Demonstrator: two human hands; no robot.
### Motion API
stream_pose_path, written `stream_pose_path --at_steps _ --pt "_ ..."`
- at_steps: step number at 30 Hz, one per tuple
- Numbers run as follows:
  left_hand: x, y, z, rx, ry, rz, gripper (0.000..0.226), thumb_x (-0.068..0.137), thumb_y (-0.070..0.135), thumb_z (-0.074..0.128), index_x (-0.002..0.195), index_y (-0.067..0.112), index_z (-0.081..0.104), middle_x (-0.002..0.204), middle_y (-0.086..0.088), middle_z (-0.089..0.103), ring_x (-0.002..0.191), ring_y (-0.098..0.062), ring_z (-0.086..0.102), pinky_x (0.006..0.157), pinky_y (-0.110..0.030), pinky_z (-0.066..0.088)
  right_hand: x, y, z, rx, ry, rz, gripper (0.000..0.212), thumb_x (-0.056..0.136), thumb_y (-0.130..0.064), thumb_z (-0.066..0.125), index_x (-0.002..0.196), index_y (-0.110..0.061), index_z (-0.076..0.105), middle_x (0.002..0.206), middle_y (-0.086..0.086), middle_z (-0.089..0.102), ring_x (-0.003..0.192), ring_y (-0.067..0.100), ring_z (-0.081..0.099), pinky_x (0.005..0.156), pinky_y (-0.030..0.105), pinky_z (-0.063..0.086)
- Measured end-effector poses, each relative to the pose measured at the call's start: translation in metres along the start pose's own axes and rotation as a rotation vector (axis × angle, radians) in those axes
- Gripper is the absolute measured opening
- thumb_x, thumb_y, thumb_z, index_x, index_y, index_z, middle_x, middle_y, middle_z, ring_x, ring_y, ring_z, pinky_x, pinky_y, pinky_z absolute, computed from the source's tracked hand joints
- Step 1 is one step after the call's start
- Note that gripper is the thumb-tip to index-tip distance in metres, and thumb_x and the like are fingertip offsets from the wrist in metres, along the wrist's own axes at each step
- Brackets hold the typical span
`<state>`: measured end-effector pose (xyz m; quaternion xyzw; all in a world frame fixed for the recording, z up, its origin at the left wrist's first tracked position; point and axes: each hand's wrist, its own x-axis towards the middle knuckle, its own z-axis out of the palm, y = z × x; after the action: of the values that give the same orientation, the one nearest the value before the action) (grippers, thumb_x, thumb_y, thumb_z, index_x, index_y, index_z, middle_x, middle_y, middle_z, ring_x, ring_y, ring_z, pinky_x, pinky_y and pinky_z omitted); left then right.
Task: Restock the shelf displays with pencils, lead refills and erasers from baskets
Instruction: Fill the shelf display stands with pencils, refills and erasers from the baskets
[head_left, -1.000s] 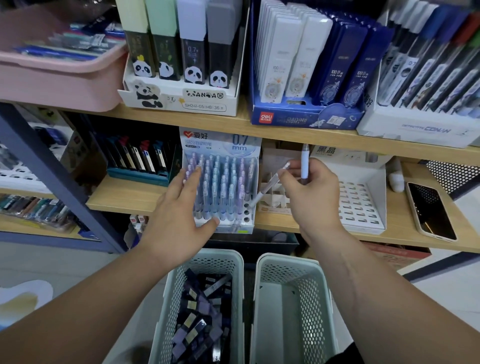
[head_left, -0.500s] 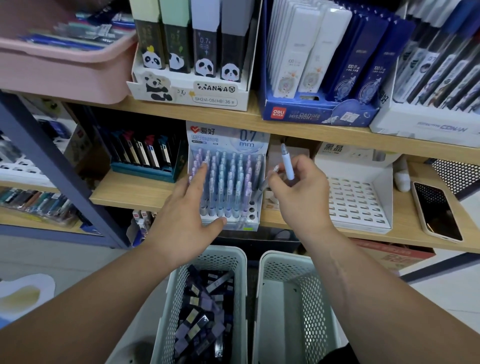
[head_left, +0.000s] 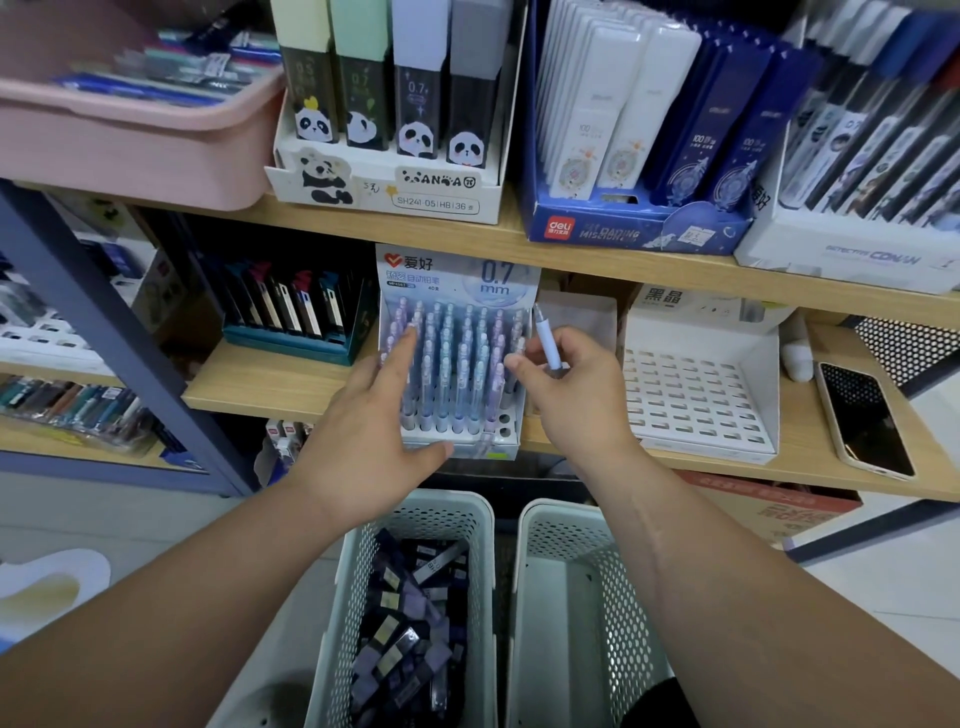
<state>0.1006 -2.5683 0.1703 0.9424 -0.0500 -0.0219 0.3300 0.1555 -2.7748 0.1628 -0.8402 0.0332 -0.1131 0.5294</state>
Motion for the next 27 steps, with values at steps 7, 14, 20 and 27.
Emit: stream_pose_path --at_steps 7,14,20,27 --pt "-0.001 0.014 -0.008 0.070 0.334 0.038 0.081 0.074 0.025 0.078 0.147 0.029 0.043 0.150 -0.006 0.035 0.135 -0.030 0.036 0.109 -0.037 0.031 -0.007 -0.014 -0.018 0.239 0.042 0.197 0.019 0.098 -0.026 0.056 0.094 -0.017 0.072 0.072 0.000 0.057 0.058 0.012 0.048 0.054 0.031 0.043" --pt "-0.011 0.064 -0.002 -0.785 0.150 -0.099 0.013 0.091 0.024 0.070 0.104 0.025 0.068 0.070 -0.007 0.062 0.059 -0.013 0.052 0.056 -0.021 0.046 -0.040 -0.020 -0.042 -0.143 -0.645 -0.078 0.020 0.106 -0.031 0.045 0.108 -0.026 0.065 0.067 -0.006 0.052 0.064 0.016 0.050 0.062 0.036 0.045" --pt "-0.008 0.065 0.010 -0.802 0.094 -0.193 0.009 0.090 0.008 0.071 0.081 0.008 0.071 0.064 -0.009 0.069 0.048 -0.016 0.056 0.043 -0.020 0.042 -0.048 -0.011 -0.052 -0.349 -0.664 -0.132 0.023 0.100 -0.045 0.055 0.107 -0.026 0.067 0.081 0.001 0.062 0.075 0.019 0.058 0.073 0.041 0.050" --pt "-0.002 0.052 0.005 -0.933 0.139 -0.288 0.007 0.091 0.005 0.069 0.085 0.002 0.068 0.073 -0.014 0.072 0.057 -0.018 0.064 0.050 -0.026 0.051 -0.025 -0.014 -0.084 0.263 -0.323 0.376 0.009 0.090 -0.015 0.073 0.099 -0.013 0.072 0.086 0.009 0.071 0.070 0.016 0.064 0.068 0.029 0.056"
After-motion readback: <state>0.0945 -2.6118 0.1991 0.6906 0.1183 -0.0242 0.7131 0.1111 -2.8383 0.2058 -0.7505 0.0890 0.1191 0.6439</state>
